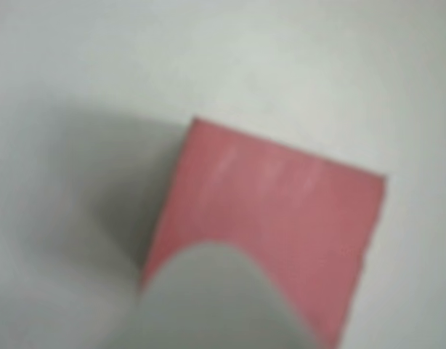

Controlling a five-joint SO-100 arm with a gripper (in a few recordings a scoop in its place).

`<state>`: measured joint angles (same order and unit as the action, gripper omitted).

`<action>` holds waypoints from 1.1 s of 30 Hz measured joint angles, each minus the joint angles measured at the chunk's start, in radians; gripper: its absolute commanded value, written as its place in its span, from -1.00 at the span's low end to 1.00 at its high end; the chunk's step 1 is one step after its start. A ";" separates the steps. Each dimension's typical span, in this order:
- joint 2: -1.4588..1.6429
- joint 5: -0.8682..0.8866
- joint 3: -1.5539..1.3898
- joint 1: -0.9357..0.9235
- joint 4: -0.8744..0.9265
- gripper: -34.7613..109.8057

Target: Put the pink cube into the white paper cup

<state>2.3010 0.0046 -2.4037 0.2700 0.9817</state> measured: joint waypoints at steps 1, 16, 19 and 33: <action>0.000 0.000 0.002 0.000 -0.002 -0.25; -0.057 -0.049 0.003 -0.005 -0.038 0.03; -0.072 -0.061 0.003 -0.006 -0.054 0.03; -0.302 -0.123 0.196 -0.034 -0.057 0.03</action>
<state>1.9988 -0.1181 -2.2074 0.2362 0.9250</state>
